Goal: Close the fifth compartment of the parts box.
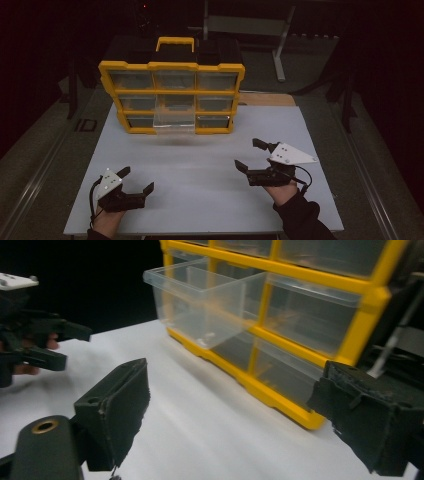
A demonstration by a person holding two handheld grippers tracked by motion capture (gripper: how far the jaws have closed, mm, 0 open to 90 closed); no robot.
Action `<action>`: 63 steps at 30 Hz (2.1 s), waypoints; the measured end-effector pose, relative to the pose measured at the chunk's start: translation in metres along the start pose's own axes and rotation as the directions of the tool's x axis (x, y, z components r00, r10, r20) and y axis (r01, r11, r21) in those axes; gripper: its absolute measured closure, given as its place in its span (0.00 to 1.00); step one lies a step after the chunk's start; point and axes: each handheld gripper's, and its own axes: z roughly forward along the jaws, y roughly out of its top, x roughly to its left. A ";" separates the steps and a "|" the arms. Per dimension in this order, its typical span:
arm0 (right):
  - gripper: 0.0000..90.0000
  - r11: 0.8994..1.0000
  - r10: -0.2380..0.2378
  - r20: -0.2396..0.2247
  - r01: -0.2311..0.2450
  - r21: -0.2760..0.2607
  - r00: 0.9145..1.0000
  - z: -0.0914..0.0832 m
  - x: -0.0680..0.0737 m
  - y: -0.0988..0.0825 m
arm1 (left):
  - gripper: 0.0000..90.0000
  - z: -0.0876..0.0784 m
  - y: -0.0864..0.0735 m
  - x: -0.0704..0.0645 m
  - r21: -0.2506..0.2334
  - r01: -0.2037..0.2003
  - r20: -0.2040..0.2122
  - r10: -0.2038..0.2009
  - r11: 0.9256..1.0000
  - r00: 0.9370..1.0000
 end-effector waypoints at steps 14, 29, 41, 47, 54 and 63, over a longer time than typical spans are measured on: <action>0.27 0.999 -0.005 -0.012 0.006 0.042 1.000 0.043 0.024 0.000 | 0.00 -0.001 0.000 0.000 -0.002 -0.005 0.005 0.005 1.000 1.000; 0.41 0.994 0.001 -0.073 0.007 0.105 0.997 0.082 0.053 -0.013 | 0.00 -0.001 0.000 0.000 -0.001 0.000 0.010 0.000 1.000 1.000; 0.63 0.993 -0.025 -0.081 0.034 0.115 0.996 0.106 0.072 -0.018 | 0.00 -0.002 0.000 0.001 -0.007 0.001 0.019 0.000 1.000 1.000; 0.69 0.992 -0.018 -0.088 0.028 0.121 0.996 0.120 0.080 -0.018 | 0.00 -0.002 0.000 0.001 -0.009 0.002 0.020 -0.002 1.000 1.000; 0.82 0.991 -0.024 -0.095 0.036 0.128 0.995 0.132 0.083 -0.018 | 0.00 -0.002 0.000 0.001 -0.011 0.004 0.019 -0.004 1.000 1.000; 0.97 0.991 -0.036 -0.094 0.048 0.122 0.995 0.146 0.086 -0.016 | 0.00 -0.003 0.000 0.001 -0.013 0.004 0.023 -0.004 1.000 1.000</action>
